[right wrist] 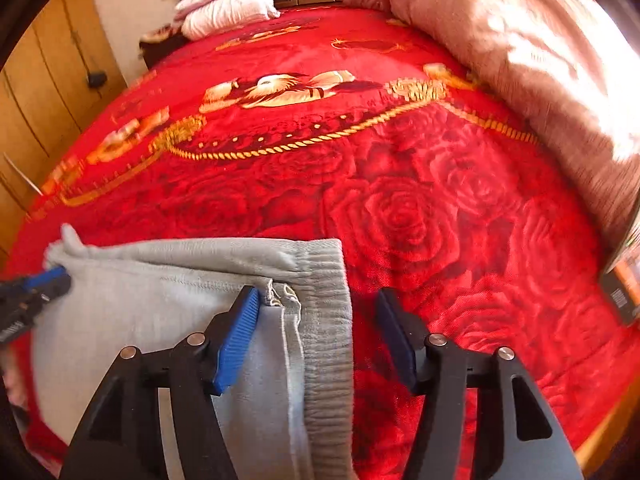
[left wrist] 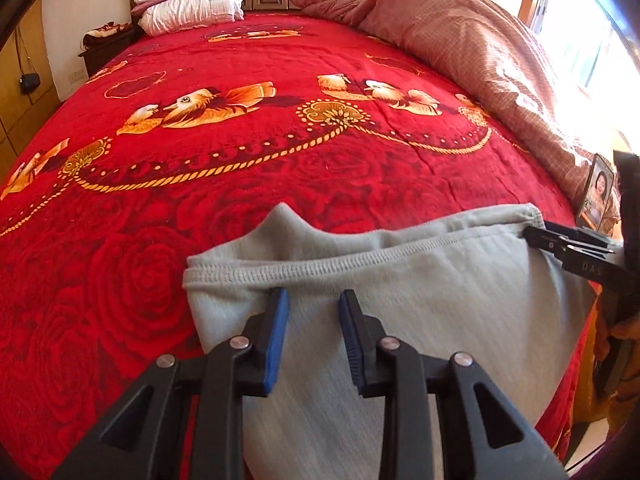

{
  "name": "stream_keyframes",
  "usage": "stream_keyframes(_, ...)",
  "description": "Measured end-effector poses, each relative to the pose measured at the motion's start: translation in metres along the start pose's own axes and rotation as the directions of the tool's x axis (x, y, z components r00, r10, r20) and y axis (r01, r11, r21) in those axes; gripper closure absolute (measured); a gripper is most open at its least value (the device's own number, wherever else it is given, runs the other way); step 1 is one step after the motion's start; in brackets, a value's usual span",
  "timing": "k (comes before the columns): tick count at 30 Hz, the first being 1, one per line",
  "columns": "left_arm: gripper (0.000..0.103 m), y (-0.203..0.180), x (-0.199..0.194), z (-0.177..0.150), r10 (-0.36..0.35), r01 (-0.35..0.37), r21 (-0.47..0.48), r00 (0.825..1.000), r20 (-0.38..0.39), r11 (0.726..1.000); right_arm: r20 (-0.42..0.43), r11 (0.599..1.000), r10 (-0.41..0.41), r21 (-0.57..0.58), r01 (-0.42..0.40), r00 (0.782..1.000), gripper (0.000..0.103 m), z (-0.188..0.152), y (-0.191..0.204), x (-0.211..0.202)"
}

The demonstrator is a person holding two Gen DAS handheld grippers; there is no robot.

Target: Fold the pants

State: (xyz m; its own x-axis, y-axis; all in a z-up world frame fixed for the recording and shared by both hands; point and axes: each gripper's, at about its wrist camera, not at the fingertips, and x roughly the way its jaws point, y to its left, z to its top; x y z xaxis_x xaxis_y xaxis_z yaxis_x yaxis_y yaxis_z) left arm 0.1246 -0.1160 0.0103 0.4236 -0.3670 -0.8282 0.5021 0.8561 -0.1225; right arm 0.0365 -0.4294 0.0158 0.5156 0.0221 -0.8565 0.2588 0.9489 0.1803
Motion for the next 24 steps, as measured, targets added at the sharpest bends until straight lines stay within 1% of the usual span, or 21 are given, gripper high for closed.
stream_keyframes(3,0.074,0.002,0.002,0.003,-0.008,0.008,-0.001,1.000,-0.002,1.000,0.004,0.998,0.051,0.043,-0.052,0.999,0.044,0.000,-0.007,-0.006)
stream_keyframes(5,0.074,0.002,0.000,0.004,-0.015,0.015,-0.002,1.000,-0.004,1.000,0.000,0.995,0.066,0.072,-0.066,0.998,0.053,-0.001,-0.008,-0.015)
stream_keyframes(6,0.073,0.002,-0.003,0.004,-0.023,0.023,-0.004,1.000,-0.005,1.000,0.006,0.994,0.073,0.079,-0.073,0.997,0.053,-0.002,-0.008,-0.023)
stream_keyframes(8,0.072,0.002,-0.009,0.002,-0.025,0.025,-0.007,1.000,-0.006,1.000,0.018,0.995,0.072,0.064,-0.073,0.997,0.054,-0.005,-0.003,-0.037)
stream_keyframes(9,0.067,0.002,-0.014,0.000,-0.025,0.025,-0.011,1.000,-0.004,1.000,0.022,0.996,0.077,0.050,-0.078,0.997,0.054,-0.007,-0.001,-0.045)
stream_keyframes(11,0.062,0.002,-0.022,-0.006,-0.022,0.022,-0.016,1.000,-0.002,1.000,0.018,0.995,0.092,0.025,-0.092,0.996,0.054,-0.012,0.005,-0.058)
stream_keyframes(15,0.059,0.004,-0.037,-0.023,-0.036,0.036,-0.040,0.999,-0.002,0.999,0.010,0.995,0.101,-0.013,-0.101,0.995,0.054,-0.029,0.015,-0.072)
stream_keyframes(17,0.059,0.004,-0.046,-0.034,-0.032,0.032,-0.046,0.999,0.006,0.998,0.004,0.996,0.089,-0.030,-0.089,0.996,0.054,-0.041,0.018,-0.074)
stream_keyframes(20,0.057,0.005,-0.053,-0.049,-0.022,0.023,-0.054,1.000,0.017,0.998,-0.028,0.997,-0.004,-0.075,0.002,1.000,0.053,-0.057,0.020,-0.059)
stream_keyframes(21,0.057,0.006,-0.054,-0.052,-0.020,0.021,-0.059,1.000,0.015,0.998,-0.035,0.996,-0.035,-0.084,0.032,0.999,0.052,-0.061,0.019,-0.053)
stream_keyframes(22,0.057,0.007,-0.053,-0.056,-0.018,0.018,-0.063,1.000,0.012,0.998,-0.026,0.995,-0.043,-0.087,0.040,0.999,0.050,-0.064,0.019,-0.050)
stream_keyframes(24,0.055,0.008,-0.050,-0.061,0.003,-0.003,-0.059,1.000,0.003,0.998,-0.017,0.995,-0.049,-0.084,0.048,0.999,0.049,-0.064,0.018,-0.050)
